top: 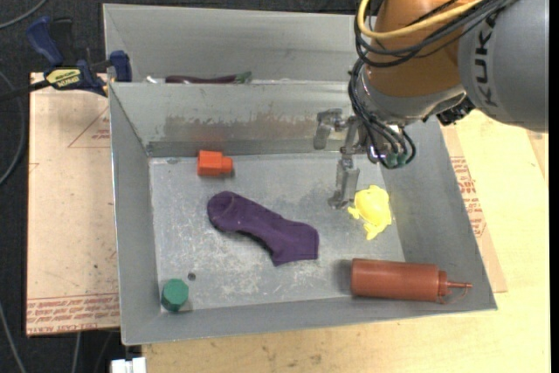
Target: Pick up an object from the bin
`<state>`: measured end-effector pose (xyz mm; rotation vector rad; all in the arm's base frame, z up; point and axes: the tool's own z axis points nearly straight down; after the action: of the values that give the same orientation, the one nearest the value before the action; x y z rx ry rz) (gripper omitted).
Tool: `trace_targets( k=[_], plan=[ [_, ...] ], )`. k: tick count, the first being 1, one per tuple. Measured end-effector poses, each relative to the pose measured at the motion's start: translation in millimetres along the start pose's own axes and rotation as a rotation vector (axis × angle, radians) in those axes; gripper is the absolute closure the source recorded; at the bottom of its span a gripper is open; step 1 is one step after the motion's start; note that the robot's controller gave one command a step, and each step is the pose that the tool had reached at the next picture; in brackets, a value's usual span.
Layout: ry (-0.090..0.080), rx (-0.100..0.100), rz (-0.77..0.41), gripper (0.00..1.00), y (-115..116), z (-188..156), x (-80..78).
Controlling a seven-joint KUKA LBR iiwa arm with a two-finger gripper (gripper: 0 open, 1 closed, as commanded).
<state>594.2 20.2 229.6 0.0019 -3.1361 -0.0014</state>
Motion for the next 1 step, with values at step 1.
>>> trace_targets(
  k=[1],
  plan=[
    [-0.007, 0.0, 0.0, 0.0, 0.0, -4.9, -0.8]
  ],
)
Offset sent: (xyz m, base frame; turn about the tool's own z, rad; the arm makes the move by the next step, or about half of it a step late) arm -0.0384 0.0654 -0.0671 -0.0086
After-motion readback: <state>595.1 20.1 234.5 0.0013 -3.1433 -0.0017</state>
